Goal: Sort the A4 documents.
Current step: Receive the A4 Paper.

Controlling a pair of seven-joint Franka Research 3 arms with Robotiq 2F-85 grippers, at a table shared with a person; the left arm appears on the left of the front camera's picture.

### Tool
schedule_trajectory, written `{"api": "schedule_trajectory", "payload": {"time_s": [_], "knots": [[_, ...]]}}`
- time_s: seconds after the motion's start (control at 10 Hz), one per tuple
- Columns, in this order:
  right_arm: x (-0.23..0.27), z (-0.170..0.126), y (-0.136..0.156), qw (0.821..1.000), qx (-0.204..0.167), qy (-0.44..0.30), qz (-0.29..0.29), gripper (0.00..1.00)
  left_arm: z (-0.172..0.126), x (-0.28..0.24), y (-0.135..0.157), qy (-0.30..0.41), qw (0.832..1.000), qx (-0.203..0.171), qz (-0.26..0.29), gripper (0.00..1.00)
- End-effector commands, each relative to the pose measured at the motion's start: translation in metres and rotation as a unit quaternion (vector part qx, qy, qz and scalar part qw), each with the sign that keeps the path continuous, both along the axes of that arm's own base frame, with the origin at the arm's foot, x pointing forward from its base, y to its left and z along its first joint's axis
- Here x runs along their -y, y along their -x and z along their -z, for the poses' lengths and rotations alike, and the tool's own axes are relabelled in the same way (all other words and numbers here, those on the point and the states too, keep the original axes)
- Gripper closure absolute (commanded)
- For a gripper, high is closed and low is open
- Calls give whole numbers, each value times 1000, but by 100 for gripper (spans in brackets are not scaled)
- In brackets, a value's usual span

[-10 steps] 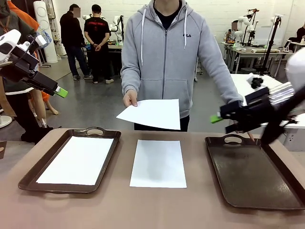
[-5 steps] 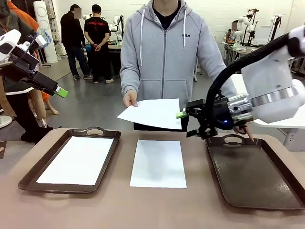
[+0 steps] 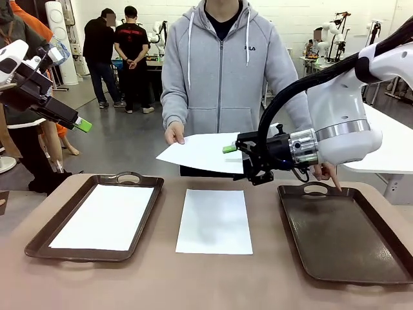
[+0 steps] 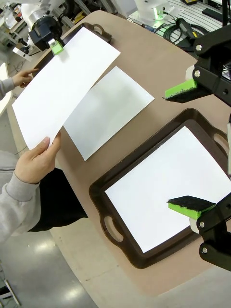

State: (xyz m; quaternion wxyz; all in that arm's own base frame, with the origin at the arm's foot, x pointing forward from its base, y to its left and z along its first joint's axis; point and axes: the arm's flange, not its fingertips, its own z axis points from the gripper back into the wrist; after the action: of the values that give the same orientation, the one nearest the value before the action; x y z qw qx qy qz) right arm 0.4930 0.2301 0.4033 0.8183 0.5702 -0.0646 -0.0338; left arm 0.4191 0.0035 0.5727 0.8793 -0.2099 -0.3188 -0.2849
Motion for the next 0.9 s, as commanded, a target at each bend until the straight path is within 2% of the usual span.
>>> {"api": "schedule_trajectory", "payload": {"time_s": [0.0,0.3,0.6,0.8], "knots": [[1,8,-16,999,-4,-40,19,0,0,-2,0,0,1000,5,9,0],[10,10,-22,997,-26,-67,30,0,0,-2,0,0,1000,5,9,0],[4,16,-23,990,-62,-121,19,0,0,-2,0,0,1000,5,9,0],[1,19,-25,989,-71,-130,15,0,0,-2,0,0,1000,5,9,0]]}}
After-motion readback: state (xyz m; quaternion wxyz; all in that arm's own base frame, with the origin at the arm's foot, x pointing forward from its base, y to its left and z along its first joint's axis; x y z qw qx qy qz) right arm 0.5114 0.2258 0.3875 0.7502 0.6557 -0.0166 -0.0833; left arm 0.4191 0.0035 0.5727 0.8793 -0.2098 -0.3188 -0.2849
